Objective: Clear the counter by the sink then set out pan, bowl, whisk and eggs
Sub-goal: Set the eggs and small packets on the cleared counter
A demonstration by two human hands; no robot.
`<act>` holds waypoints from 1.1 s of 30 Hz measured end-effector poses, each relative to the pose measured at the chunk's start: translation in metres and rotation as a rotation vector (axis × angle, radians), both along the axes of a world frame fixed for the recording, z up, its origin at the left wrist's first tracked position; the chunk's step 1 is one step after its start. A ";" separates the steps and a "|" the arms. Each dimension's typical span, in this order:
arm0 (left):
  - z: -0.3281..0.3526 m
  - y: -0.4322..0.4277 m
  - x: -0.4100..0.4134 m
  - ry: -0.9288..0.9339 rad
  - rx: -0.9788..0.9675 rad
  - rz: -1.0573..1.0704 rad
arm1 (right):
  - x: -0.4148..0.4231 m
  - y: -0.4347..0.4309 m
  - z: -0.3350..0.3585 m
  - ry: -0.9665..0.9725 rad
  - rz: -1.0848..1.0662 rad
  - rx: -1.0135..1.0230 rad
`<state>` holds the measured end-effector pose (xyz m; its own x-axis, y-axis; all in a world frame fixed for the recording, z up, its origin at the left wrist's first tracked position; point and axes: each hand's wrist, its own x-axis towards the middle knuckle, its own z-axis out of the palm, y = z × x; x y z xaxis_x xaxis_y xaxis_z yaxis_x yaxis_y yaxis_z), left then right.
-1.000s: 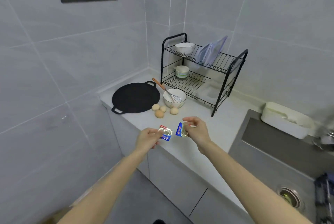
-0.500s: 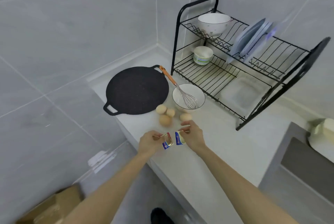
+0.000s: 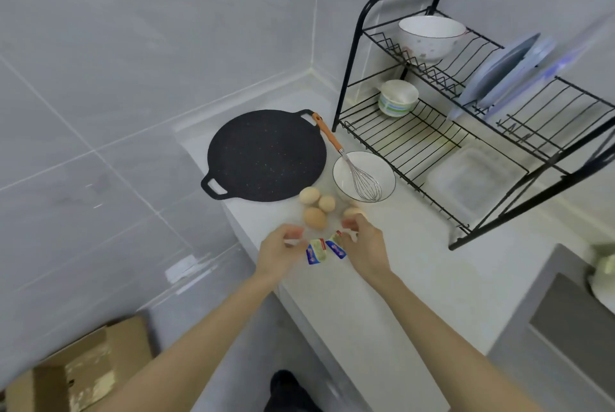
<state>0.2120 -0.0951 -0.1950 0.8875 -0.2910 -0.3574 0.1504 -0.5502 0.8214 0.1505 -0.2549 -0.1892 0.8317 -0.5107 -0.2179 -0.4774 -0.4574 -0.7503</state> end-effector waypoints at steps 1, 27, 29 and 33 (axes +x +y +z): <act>0.007 0.005 -0.001 -0.018 -0.015 0.010 | -0.002 0.002 0.005 -0.024 0.007 -0.015; 0.186 0.406 -0.299 -0.496 -0.216 0.712 | -0.169 0.388 0.165 -0.418 0.813 0.252; 0.197 0.438 -0.341 -0.527 -0.206 0.788 | -0.193 0.426 0.171 -0.430 0.912 0.265; 0.214 0.488 -0.410 -0.605 -0.178 0.961 | -0.235 0.495 0.183 -0.448 1.106 0.307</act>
<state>-0.1983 0.3926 0.0189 0.7823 0.5959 0.1816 -0.0004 -0.2910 0.9567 -0.0843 0.2402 -0.0064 0.8163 0.5375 0.2113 0.3817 -0.2274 -0.8959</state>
